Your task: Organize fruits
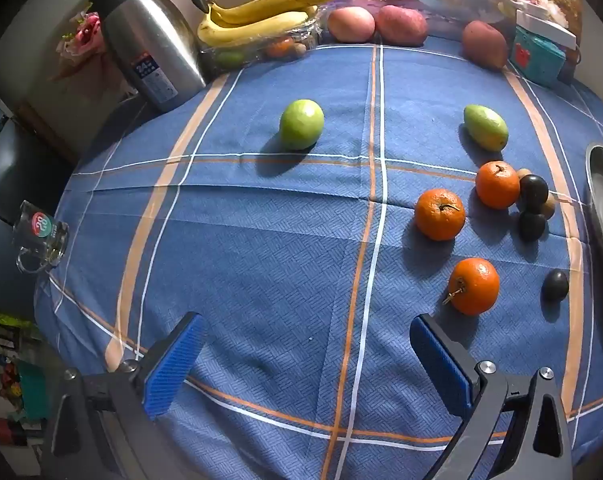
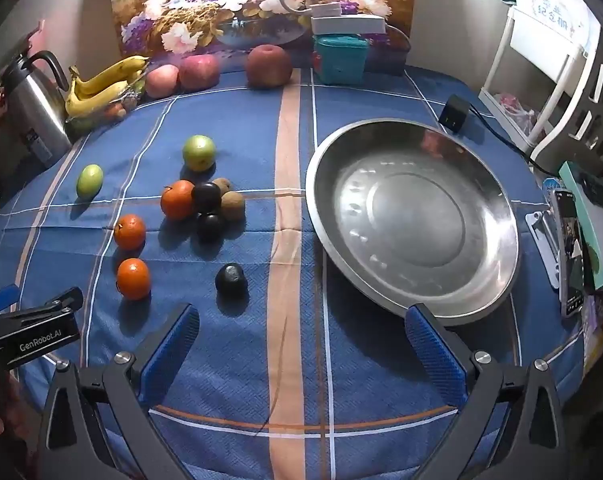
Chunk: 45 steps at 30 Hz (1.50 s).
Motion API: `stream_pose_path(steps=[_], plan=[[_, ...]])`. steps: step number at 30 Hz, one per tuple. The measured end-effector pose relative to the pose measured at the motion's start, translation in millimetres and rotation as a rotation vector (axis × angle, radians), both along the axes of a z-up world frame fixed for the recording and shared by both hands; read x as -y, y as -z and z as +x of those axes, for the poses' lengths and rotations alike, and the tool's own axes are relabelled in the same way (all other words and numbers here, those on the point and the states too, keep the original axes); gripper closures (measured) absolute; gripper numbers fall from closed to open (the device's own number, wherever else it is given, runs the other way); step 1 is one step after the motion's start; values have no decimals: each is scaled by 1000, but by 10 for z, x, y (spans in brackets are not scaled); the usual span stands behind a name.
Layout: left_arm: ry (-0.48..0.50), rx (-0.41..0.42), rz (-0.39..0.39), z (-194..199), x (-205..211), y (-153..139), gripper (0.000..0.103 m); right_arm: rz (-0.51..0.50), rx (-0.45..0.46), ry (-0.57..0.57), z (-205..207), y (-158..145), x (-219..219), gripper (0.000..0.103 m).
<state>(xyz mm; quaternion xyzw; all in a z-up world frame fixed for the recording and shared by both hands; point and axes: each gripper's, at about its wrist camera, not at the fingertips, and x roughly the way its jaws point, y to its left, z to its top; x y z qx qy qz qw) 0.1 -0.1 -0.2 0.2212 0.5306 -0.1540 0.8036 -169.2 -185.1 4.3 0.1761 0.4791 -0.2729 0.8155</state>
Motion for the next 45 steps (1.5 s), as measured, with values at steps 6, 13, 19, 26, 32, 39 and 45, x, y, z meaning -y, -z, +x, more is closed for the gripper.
stream_pose_path(steps=[6, 13, 19, 26, 32, 39, 45], plan=[[4, -2, 5, 8, -18, 54, 0, -16, 1, -34, -13, -6, -9, 0], [-3, -3, 2, 8, 0, 10, 0, -1, 3, 11, -55, -29, 9, 0], [0, -4, -3, 10, 16, 22, 0, 0, -1, 15, -31, -18, 17, 0], [-7, -4, -14, 13, -8, 18, 0, -3, -6, 10, -14, -15, 5, 0], [4, 10, -21, -11, -15, -11, 0, -2, -19, 4, 12, 17, -3, 0], [1, 14, -37, -13, -48, -45, 0, 10, -42, 10, 39, 70, -2, 0], [2, -2, -53, 2, -79, -41, 0, 12, -49, 23, 37, 86, 18, 0]])
